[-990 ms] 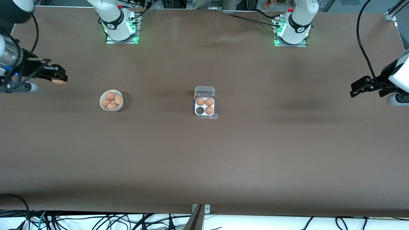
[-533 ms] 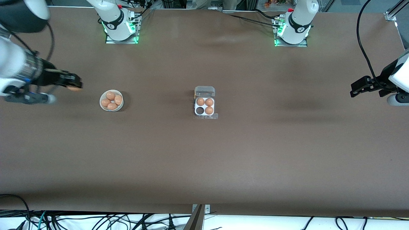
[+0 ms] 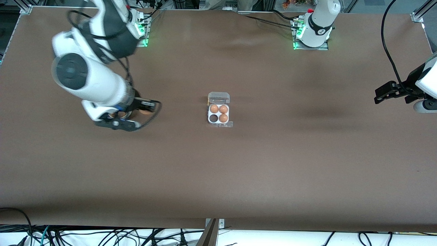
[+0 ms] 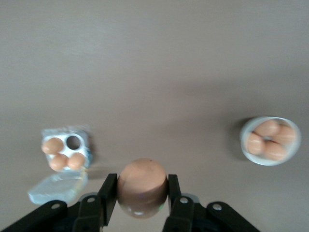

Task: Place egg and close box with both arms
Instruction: 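Lower the egg into the empty box slot with the right gripper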

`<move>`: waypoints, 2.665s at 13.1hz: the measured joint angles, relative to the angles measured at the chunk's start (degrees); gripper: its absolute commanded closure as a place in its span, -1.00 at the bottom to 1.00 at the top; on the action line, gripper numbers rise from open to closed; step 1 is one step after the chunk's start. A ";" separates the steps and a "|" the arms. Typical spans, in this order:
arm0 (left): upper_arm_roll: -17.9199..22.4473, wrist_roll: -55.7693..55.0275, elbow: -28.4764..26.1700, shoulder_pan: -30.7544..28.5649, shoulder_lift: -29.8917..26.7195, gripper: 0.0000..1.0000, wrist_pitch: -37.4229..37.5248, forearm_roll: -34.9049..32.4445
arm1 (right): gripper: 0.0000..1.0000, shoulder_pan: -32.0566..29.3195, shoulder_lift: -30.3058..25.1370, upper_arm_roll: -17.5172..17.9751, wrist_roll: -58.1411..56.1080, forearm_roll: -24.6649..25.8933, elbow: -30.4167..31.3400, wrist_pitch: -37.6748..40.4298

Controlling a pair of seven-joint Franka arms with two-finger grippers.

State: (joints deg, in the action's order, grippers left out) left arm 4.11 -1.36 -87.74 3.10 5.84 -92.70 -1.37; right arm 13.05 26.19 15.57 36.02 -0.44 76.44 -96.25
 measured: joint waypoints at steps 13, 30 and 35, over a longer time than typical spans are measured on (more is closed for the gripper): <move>0.10 0.00 0.04 -0.06 0.00 -1.00 0.10 0.00 | 1.00 14.90 17.17 -0.16 13.85 4.51 -0.73 -18.95; -3.17 -0.12 0.05 0.16 0.01 -1.00 0.11 0.00 | -1.00 18.53 21.36 -0.32 18.79 7.87 -0.86 -22.29; -9.84 -2.07 0.05 0.27 0.02 -1.00 1.04 0.46 | -1.00 18.42 21.28 -0.61 18.88 7.87 -1.48 -22.09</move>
State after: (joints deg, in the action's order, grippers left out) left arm -5.73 -3.43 -87.69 3.37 5.86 -91.66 -0.91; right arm 31.47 47.47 14.96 54.90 7.43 74.96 -118.35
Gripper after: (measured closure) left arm 0.000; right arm 0.000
